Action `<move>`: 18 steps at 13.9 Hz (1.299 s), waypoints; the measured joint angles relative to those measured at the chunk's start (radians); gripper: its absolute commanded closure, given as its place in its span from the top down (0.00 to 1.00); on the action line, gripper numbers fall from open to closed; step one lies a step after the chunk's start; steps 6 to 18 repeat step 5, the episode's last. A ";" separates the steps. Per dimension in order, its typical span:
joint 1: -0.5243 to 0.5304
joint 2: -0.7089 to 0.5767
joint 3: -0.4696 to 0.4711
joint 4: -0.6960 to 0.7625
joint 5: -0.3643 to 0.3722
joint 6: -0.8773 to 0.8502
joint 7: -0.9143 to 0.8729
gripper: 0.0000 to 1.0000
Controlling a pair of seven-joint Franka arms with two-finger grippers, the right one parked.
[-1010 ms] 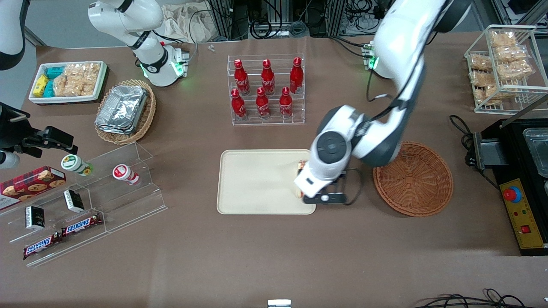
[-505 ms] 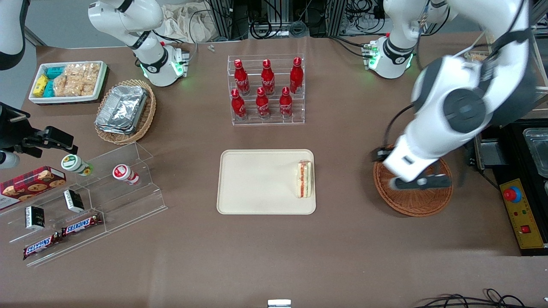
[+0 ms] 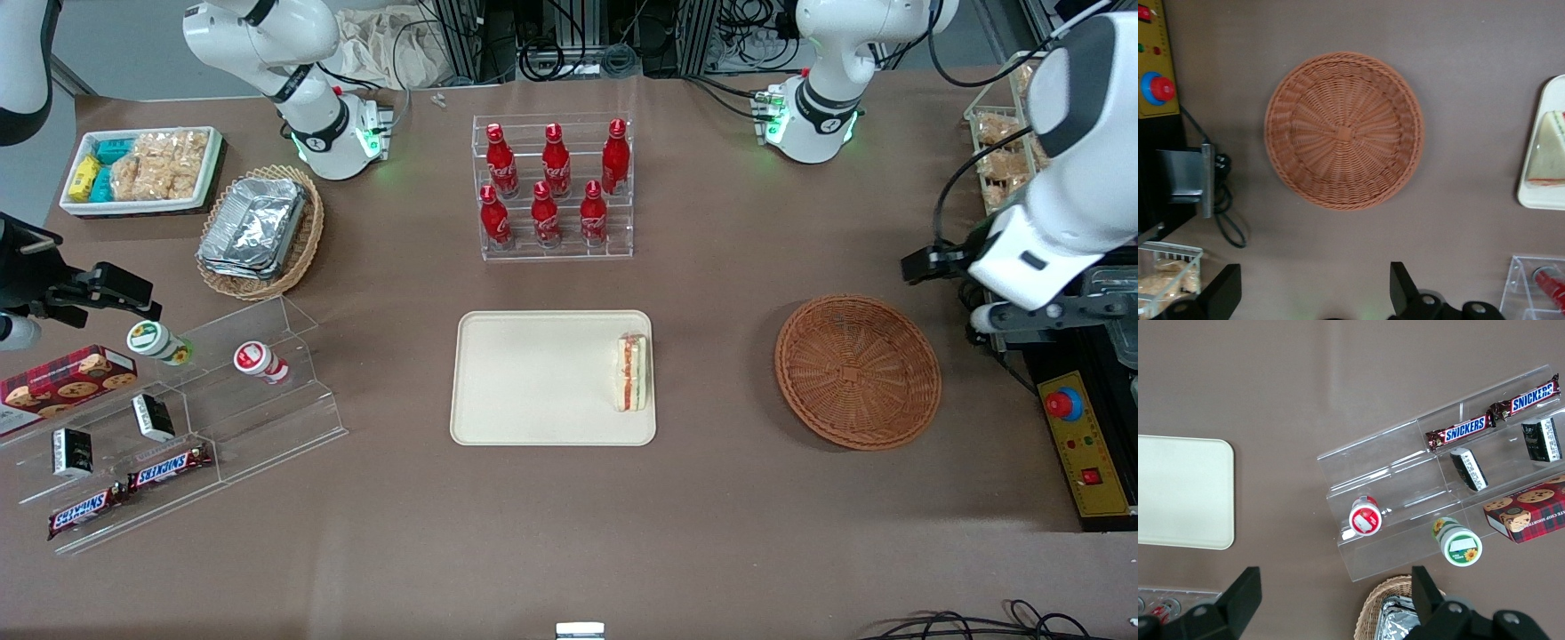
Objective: Place sandwich from basket to tray
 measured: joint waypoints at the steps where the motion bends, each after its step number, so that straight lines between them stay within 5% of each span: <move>1: 0.024 -0.005 0.000 0.000 0.000 -0.003 0.042 1.00; 18: 0.089 -0.006 0.001 0.015 0.000 -0.021 0.131 1.00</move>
